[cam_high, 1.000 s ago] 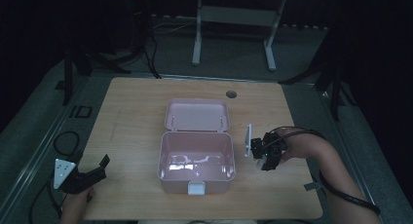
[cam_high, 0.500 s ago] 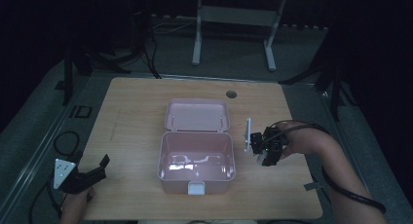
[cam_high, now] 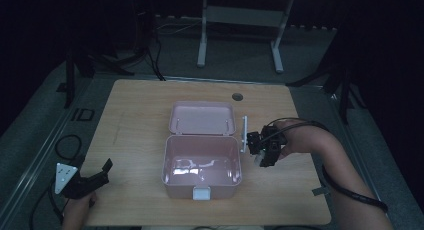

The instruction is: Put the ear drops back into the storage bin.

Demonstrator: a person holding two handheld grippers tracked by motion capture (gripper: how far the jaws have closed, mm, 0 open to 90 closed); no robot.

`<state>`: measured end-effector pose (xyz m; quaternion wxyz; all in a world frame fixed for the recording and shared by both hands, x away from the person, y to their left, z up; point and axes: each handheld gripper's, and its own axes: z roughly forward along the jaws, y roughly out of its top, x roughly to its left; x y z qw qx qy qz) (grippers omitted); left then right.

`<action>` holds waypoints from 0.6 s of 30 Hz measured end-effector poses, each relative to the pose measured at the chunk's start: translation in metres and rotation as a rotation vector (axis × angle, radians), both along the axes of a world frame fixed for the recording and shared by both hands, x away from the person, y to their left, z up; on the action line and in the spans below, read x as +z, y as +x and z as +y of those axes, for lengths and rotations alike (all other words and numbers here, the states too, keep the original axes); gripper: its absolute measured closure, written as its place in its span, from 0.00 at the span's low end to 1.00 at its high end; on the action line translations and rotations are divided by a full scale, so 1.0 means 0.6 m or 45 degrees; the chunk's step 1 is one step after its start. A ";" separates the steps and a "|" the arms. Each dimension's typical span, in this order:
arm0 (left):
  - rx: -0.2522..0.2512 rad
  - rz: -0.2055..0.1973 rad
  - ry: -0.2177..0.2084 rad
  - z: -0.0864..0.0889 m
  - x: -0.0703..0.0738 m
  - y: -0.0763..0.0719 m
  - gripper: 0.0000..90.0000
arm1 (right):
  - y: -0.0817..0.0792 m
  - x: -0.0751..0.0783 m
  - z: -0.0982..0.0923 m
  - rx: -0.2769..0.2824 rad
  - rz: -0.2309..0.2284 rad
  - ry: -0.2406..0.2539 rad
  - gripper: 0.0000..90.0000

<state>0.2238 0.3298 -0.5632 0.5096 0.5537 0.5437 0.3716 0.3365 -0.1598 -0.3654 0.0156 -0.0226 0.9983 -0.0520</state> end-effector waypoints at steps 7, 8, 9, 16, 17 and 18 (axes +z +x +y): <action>-0.003 -0.001 0.001 0.000 0.000 0.000 0.00 | 0.005 0.003 0.020 0.000 0.006 -0.007 0.66; -0.003 -0.001 0.000 0.000 0.000 0.000 0.01 | 0.005 0.004 0.024 0.005 0.009 -0.002 0.66; -0.003 -0.002 -0.001 0.000 0.000 0.000 0.01 | 0.004 0.004 0.029 0.010 0.009 -0.002 0.66; -0.003 -0.002 0.000 0.000 0.000 0.000 0.01 | 0.003 0.011 0.057 0.057 0.011 -0.004 0.66; -0.004 -0.003 0.000 0.000 0.000 0.000 0.01 | 0.003 0.011 0.057 0.057 0.011 -0.004 0.66; -0.003 -0.003 0.000 0.000 0.000 0.000 0.01 | 0.001 0.012 0.064 0.064 0.012 -0.003 0.66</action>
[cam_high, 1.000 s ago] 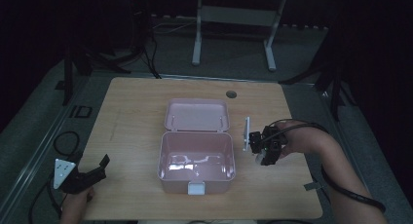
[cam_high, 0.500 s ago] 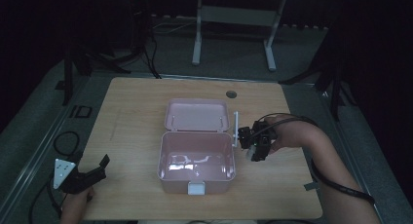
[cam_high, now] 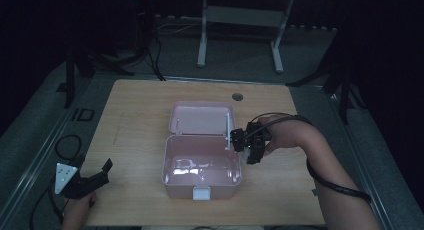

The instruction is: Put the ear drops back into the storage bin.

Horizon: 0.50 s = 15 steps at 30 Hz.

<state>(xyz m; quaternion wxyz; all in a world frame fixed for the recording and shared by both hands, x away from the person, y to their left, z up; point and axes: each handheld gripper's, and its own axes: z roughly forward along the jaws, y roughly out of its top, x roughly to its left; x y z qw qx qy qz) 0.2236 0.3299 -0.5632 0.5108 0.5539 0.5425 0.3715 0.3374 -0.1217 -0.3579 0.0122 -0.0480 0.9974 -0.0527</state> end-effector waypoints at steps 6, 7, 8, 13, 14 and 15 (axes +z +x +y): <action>0.000 0.002 -0.002 0.000 0.000 0.000 0.01 | -0.004 0.001 0.016 0.036 0.002 0.000 0.66; -0.002 0.002 -0.002 0.000 0.000 0.000 0.01 | -0.006 0.000 0.024 0.047 0.004 0.002 0.66; -0.002 0.001 -0.003 0.000 0.000 0.000 0.01 | -0.007 -0.001 0.028 0.061 0.006 0.003 0.66; -0.001 0.002 -0.002 0.000 0.000 0.000 0.01 | -0.011 -0.005 0.048 0.097 0.015 0.015 0.66; -0.002 0.004 -0.001 0.001 0.000 0.000 0.00 | -0.012 -0.005 0.050 0.105 0.016 0.017 0.66; -0.002 0.004 -0.001 0.001 0.000 0.000 0.01 | -0.012 -0.007 0.055 0.116 0.014 0.017 0.66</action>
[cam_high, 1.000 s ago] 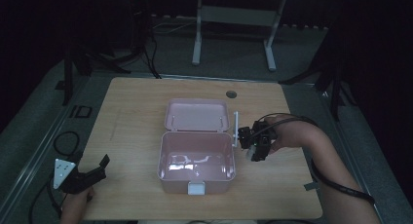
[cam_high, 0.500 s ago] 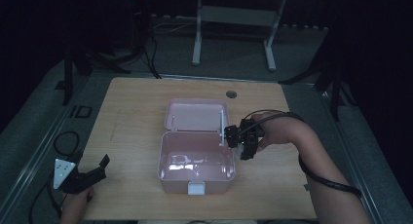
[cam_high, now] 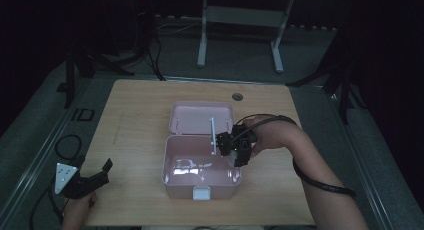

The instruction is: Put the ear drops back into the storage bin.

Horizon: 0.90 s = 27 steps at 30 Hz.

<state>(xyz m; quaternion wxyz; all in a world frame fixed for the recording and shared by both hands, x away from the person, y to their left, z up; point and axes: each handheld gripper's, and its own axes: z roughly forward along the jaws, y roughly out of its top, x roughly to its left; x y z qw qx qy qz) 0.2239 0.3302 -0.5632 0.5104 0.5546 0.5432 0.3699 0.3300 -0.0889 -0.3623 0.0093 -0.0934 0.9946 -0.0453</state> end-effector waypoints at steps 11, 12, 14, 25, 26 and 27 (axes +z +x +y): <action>-0.001 -0.001 -0.003 0.000 0.000 0.000 0.01 | -0.004 -0.031 0.025 0.047 0.036 0.005 0.66; -0.002 0.001 -0.001 0.000 0.000 0.000 0.01 | -0.004 -0.039 0.029 0.057 0.044 0.005 0.66; -0.002 0.001 0.000 0.000 0.000 0.000 0.01 | -0.005 -0.043 0.030 0.060 0.045 0.003 0.66; -0.002 0.001 0.002 0.000 0.000 0.001 0.01 | -0.001 -0.093 0.035 0.093 0.055 -0.028 0.66; -0.003 0.003 0.005 0.000 0.000 0.001 0.01 | 0.000 -0.096 0.035 0.094 0.056 -0.034 0.66; -0.003 0.003 0.005 0.000 0.000 0.001 0.01 | 0.000 -0.101 0.036 0.099 0.061 -0.037 0.66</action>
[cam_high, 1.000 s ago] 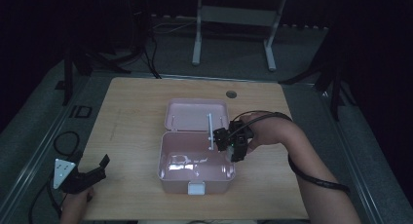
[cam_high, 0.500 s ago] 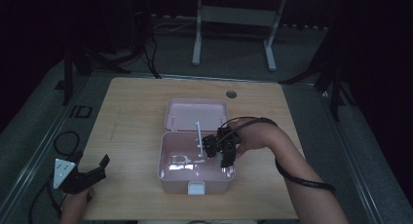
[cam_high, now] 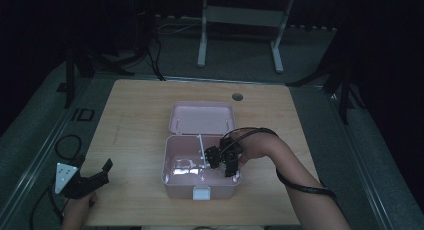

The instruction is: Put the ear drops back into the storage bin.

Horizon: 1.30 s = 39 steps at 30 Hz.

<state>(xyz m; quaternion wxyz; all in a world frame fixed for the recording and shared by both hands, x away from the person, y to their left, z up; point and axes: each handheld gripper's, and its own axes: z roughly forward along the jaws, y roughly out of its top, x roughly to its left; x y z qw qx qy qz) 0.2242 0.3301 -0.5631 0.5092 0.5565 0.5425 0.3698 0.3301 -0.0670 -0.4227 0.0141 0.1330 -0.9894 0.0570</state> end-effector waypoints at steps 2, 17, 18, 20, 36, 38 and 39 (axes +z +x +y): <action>0.000 0.000 0.001 0.000 0.000 0.000 0.01 | 0.000 -0.005 0.002 0.005 0.001 -0.005 0.66; -0.003 0.002 0.002 -0.001 0.000 0.000 0.01 | 0.010 -0.069 0.020 0.018 -0.020 -0.058 0.66; -0.003 0.002 0.002 -0.001 0.000 0.000 0.00 | 0.010 -0.072 0.022 0.022 -0.025 -0.060 0.66; -0.002 0.002 0.002 0.000 0.000 0.000 0.01 | 0.010 -0.075 0.023 0.027 -0.024 -0.058 0.66; -0.005 0.007 0.004 0.000 0.000 0.001 0.01 | 0.011 -0.111 0.019 0.012 0.010 -0.099 0.66; -0.005 0.007 0.004 -0.001 0.000 0.001 0.01 | 0.011 -0.110 0.018 0.003 0.002 -0.086 0.66; -0.005 0.007 0.004 -0.001 0.000 0.001 0.01 | 0.011 -0.110 0.018 0.003 0.002 -0.086 0.66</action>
